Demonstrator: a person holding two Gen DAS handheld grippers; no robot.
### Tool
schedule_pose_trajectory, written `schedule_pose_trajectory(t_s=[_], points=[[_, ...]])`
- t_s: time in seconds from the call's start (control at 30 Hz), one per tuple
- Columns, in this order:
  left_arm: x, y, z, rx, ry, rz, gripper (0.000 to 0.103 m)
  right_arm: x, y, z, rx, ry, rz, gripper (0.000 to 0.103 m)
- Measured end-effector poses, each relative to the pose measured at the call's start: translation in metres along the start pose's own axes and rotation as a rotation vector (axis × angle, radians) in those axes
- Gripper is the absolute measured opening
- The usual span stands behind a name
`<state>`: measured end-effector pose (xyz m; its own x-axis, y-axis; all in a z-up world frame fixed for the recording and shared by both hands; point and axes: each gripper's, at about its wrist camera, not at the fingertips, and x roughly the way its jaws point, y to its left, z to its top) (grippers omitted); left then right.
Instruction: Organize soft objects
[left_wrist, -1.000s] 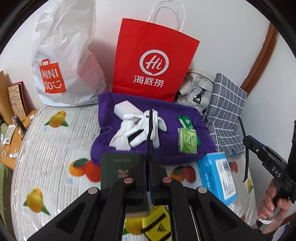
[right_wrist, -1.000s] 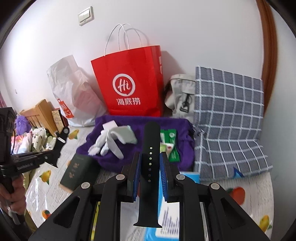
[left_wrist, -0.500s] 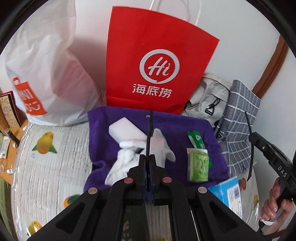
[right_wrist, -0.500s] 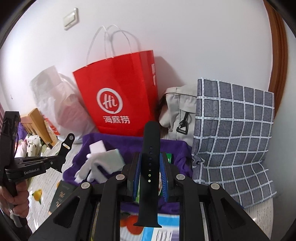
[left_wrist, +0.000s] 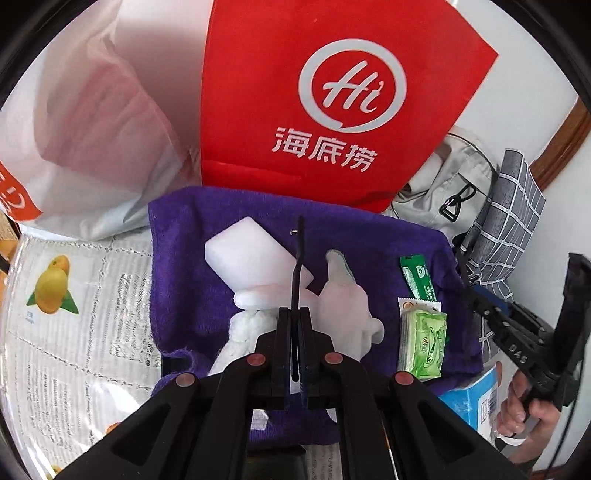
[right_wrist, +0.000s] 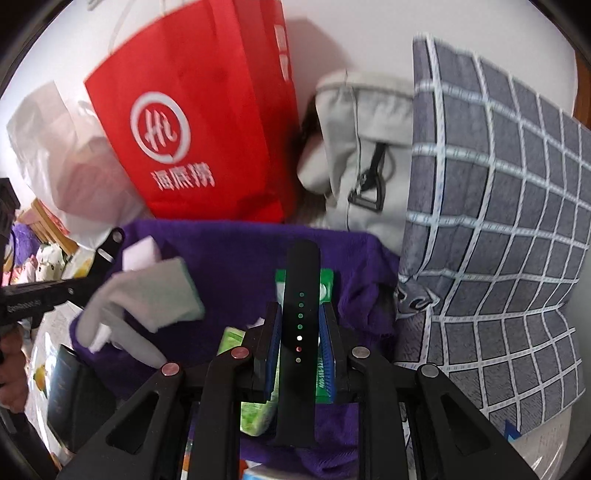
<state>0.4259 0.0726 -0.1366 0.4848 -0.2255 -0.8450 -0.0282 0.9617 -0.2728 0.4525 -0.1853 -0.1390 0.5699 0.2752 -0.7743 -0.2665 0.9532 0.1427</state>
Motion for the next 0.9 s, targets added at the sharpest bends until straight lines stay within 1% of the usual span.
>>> schedule_pose_trajectory(t_s=[0.07,0.17,0.23,0.37,0.47,0.53,0.67,0.73,0.77,0.8,0.87,0.9], points=[[0.003,0.0,0.0,-0.003,0.011,-0.012,0.004,0.008,-0.005,-0.002,0.017,0.026,-0.011,0.021],[0.011,0.001,0.0,-0.027,0.036,-0.056,0.004,0.018,-0.009,-0.006,0.034,0.063,0.003,0.021],[0.014,0.0,-0.001,-0.026,0.049,-0.065,0.004,0.023,-0.008,-0.008,0.027,0.081,0.005,0.021],[0.015,0.001,-0.001,-0.035,0.057,-0.065,0.004,0.028,-0.002,-0.009,0.02,0.096,0.01,0.021],[0.014,0.007,0.0,-0.056,0.067,-0.078,0.004,0.031,0.0,-0.01,0.022,0.105,0.019,0.021],[0.013,0.01,0.0,-0.071,0.071,-0.086,0.004,0.032,0.002,-0.01,0.027,0.104,0.027,0.021],[0.01,0.014,0.001,-0.074,0.07,-0.078,0.004,0.024,0.001,-0.01,0.022,0.092,0.031,0.021],[0.008,0.015,0.001,-0.075,0.071,-0.075,0.004,0.018,0.001,-0.008,0.029,0.081,0.043,0.024],[0.007,0.014,0.001,-0.073,0.072,-0.071,0.004,0.015,-0.001,-0.009,0.031,0.077,0.049,0.032],[0.007,0.013,0.001,-0.07,0.073,-0.064,0.006,0.013,-0.001,-0.01,0.032,0.072,0.054,0.041],[0.007,0.011,0.001,-0.063,0.08,-0.045,0.02,0.008,-0.001,-0.01,0.034,0.057,0.054,0.045],[0.008,0.009,0.001,-0.062,0.082,-0.03,0.029,0.005,-0.002,-0.008,0.034,0.05,0.056,0.045]])
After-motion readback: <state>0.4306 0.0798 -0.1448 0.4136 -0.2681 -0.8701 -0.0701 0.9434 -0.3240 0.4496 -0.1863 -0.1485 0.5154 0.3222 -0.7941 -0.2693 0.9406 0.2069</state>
